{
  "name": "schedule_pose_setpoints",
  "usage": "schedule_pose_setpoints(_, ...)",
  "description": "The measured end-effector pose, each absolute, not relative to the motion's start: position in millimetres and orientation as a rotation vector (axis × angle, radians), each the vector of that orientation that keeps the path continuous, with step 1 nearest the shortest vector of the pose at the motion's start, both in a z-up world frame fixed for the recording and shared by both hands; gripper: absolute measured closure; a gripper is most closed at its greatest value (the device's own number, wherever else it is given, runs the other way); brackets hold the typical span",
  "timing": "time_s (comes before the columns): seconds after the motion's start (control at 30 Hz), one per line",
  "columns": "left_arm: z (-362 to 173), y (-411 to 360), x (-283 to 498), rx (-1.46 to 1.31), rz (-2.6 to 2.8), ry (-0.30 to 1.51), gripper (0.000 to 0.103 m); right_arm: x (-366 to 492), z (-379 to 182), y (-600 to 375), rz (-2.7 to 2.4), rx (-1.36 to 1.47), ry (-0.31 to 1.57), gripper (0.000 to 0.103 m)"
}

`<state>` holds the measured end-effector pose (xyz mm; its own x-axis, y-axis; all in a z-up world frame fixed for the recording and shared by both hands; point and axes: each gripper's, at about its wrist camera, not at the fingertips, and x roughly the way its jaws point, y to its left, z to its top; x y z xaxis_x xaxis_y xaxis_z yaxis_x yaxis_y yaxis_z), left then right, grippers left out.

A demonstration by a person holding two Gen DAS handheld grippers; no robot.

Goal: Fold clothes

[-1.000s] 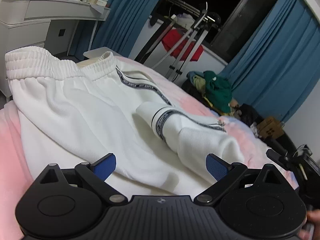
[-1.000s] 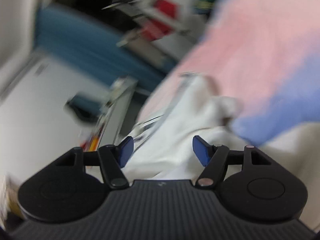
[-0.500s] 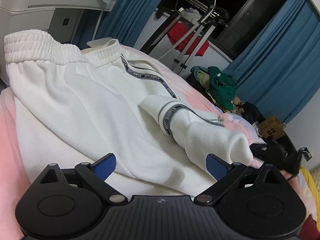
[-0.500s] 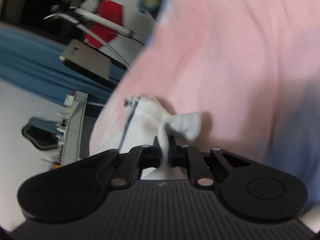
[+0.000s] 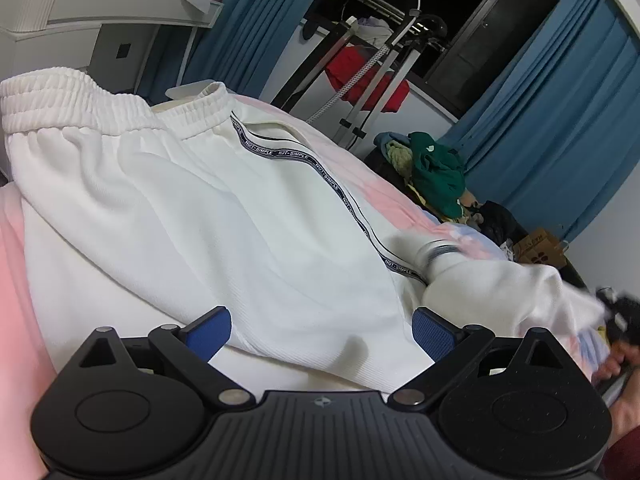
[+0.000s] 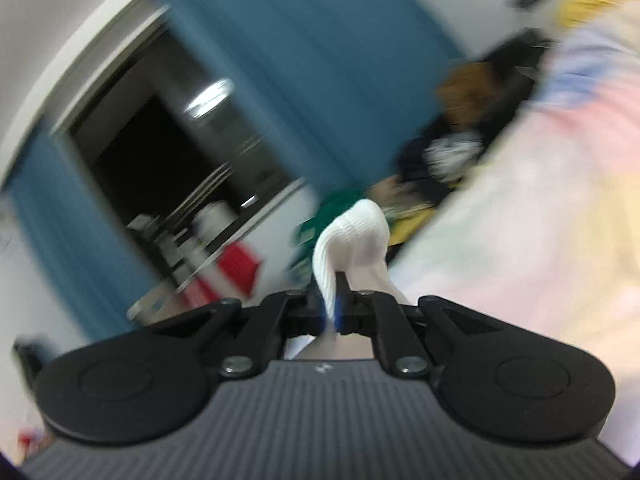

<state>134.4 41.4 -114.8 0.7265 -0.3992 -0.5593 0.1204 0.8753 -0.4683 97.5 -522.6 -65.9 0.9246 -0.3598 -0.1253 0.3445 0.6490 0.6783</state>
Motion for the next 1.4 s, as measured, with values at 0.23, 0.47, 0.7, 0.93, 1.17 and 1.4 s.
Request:
schedule_pose_setpoints(0.23,-121,30,132,-0.353,-0.296,0.719,0.005,17,-145,-586,-0.757,1.022,0.054,0.095)
schedule_pose_setpoints(0.47,-125,24,134,-0.281,-0.270,0.722,0.005,3,-172,-584,-0.886,1.081,0.241,0.092)
schedule_pose_setpoints(0.7,-122,26,130,-0.257,-0.270,0.716,0.005,-1,-131,-528,-0.898,0.961,0.310,0.027)
schedule_pose_setpoints(0.93,-113,29,124,-0.198,-0.257,0.707,0.005,-28,-57,-456,-0.851,0.720,0.262,0.022)
schedule_pose_setpoints(1.17,-81,35,138,-0.065,-0.267,0.683,0.005,-20,-45,-372,-0.442,0.773,0.271,0.022)
schedule_pose_setpoints(1.4,-46,42,193,0.124,-0.293,0.592,0.004,36,-76,-326,-0.291,0.671,0.480,0.023)
